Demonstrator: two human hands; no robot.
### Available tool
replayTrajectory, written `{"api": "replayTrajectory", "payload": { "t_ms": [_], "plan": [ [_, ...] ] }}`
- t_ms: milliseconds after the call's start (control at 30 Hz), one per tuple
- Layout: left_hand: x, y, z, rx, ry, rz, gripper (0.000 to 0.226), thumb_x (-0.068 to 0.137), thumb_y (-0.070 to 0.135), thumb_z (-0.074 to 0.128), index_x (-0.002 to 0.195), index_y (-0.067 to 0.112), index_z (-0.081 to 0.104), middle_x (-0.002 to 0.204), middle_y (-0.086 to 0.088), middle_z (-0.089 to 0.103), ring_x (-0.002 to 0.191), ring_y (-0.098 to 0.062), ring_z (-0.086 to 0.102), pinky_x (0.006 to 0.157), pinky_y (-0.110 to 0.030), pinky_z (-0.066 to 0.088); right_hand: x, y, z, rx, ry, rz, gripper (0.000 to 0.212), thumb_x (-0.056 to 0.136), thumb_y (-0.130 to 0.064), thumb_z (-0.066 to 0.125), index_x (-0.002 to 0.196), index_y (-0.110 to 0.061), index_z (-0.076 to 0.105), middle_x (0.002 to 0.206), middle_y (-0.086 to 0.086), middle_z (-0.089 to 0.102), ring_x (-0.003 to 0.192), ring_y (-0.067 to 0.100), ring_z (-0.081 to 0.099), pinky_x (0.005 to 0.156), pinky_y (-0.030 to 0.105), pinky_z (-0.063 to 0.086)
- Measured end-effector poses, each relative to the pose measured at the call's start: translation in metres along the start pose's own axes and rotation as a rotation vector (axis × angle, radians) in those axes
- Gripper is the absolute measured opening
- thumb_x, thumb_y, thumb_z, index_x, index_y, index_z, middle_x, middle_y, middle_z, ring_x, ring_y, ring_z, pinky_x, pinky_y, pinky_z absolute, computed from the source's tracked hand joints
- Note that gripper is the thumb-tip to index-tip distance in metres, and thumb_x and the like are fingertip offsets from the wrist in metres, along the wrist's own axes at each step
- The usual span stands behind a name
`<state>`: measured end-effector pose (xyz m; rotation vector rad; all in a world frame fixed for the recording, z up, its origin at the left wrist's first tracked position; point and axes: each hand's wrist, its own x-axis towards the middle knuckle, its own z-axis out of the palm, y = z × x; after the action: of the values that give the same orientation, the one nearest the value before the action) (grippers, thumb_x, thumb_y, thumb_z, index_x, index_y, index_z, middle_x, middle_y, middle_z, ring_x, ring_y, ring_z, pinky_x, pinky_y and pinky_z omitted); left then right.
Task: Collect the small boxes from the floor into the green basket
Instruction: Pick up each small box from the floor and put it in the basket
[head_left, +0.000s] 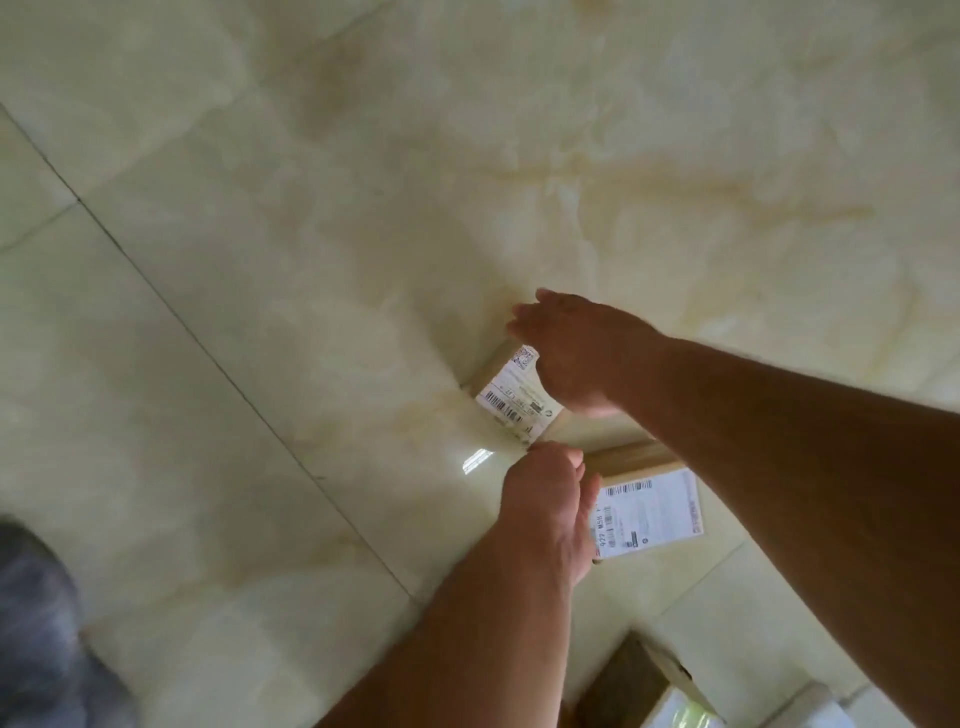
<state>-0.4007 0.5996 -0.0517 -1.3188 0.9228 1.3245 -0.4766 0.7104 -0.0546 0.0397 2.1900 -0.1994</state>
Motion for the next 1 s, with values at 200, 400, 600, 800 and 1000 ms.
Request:
{"api": "replayTrajectory", "payload": {
  "t_ms": [200,400,600,800,1000],
  "plan": [
    [0.0,0.024,-0.017,-0.043,-0.041,0.145,0.039,0.093,-0.003,0.051,0.119,0.021,0.069,0.118,0.002,0.067,0.11,-0.012,0.06,0.11,-0.034,0.045,0.0,-0.014,-0.008,0.285,-0.023,0.21,0.054,0.1,-0.013,0.037,0.151,-0.03,0.039,0.152,0.004,0.049,0.133,0.027,0.053,0.104,0.037,0.048],
    [-0.052,0.068,-0.059,0.168,-0.048,0.342,0.056,0.091,0.002,0.046,0.128,0.039,0.066,0.116,0.014,0.076,0.111,-0.007,0.064,0.102,-0.028,0.043,-0.024,-0.061,-0.045,0.598,0.06,0.246,0.049,0.1,-0.015,0.034,0.146,-0.024,0.047,0.151,0.007,0.051,0.13,0.028,0.053,0.103,0.033,0.045],
    [-0.163,0.131,-0.118,0.38,0.025,0.509,0.049,0.078,0.022,0.053,0.116,0.048,0.069,0.109,0.022,0.076,0.113,-0.005,0.067,0.107,-0.036,0.048,-0.066,-0.148,-0.119,0.812,0.116,0.185,0.05,0.099,-0.015,0.036,0.144,-0.03,0.051,0.148,-0.002,0.056,0.128,0.021,0.054,0.1,0.031,0.043],
    [-0.274,0.201,-0.178,0.345,0.042,0.611,0.036,0.067,0.025,0.061,0.084,0.054,0.076,0.092,0.014,0.079,0.092,-0.014,0.069,0.09,-0.031,0.052,-0.096,-0.247,-0.208,0.863,0.121,0.126,0.047,0.099,-0.014,0.037,0.14,-0.029,0.056,0.139,-0.007,0.06,0.12,0.015,0.055,0.093,0.026,0.038],
    [-0.366,0.268,-0.253,0.23,-0.01,0.622,0.036,0.067,0.026,0.064,0.087,0.054,0.077,0.102,0.016,0.079,0.11,-0.013,0.071,0.101,-0.039,0.054,-0.108,-0.356,-0.291,0.835,0.1,0.072,0.041,0.1,-0.008,0.04,0.13,-0.022,0.064,0.108,-0.006,0.063,0.101,0.015,0.055,0.078,0.022,0.041]
  ]
}}
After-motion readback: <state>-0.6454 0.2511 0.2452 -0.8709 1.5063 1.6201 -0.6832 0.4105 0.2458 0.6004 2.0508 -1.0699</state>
